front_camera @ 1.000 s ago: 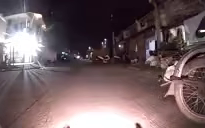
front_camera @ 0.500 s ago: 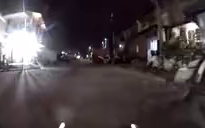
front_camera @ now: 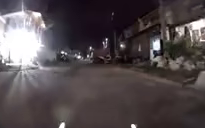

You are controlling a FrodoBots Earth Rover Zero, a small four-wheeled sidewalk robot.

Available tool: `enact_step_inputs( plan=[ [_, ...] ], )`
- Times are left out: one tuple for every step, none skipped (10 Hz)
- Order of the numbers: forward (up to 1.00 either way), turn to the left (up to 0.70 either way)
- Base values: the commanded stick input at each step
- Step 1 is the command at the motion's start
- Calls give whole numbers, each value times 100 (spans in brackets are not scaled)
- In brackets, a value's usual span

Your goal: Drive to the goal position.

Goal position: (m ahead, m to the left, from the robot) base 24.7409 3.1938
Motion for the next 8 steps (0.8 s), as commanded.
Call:
enact_step_inputs(
  plan=[
    [70,0],
    [70,0],
    [70,0],
    [70,0],
    [70,0],
    [70,0],
    [4,0],
    [70,0]
  ],
)
